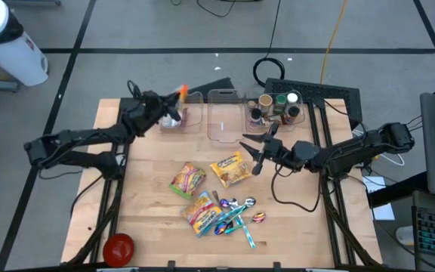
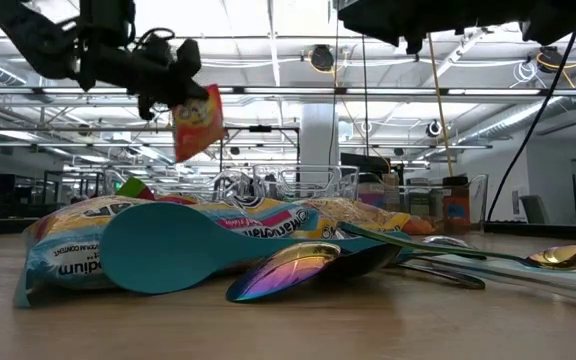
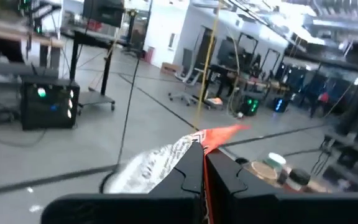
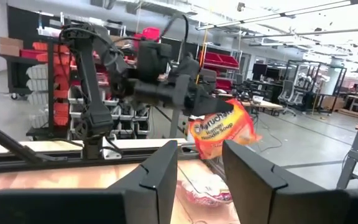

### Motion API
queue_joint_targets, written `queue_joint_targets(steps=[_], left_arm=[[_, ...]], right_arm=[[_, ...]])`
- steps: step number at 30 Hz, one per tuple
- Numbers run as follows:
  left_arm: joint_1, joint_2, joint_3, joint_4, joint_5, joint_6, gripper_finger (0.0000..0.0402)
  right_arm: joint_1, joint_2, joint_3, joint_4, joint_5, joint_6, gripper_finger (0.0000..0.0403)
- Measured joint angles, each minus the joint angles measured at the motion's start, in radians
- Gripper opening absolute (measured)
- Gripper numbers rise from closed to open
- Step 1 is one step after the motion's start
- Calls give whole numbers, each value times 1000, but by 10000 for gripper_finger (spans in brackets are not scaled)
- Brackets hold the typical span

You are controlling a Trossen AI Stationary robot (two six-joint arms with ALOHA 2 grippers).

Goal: Pick & Place Food Item
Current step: Put the orange noodle pack into the left transparent bin

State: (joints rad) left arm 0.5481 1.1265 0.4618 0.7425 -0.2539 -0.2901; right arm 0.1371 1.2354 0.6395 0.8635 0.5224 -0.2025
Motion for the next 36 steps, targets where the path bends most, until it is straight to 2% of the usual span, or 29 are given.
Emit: queue_joint_targets(steps=[2, 7, 18, 22, 31, 36], left_arm=[[48, 28, 0, -4, 41, -41, 3], [97, 130, 0, 5, 46, -130, 3], [97, 290, 0, 74, 44, -234, 3], [97, 338, 0, 144, 45, -283, 15], [83, 393, 5, 160, 44, -326, 4], [64, 393, 6, 172, 32, -322, 22]], right_arm=[[0, 0, 0, 9, 1, 0, 119], [0, 0, 0, 11, 0, -1, 117], [0, 0, 0, 8, 0, -1, 115], [0, 0, 0, 8, 0, 0, 116], [-1, 0, 0, 10, 0, 0, 116], [-1, 0, 0, 12, 0, 0, 114]])
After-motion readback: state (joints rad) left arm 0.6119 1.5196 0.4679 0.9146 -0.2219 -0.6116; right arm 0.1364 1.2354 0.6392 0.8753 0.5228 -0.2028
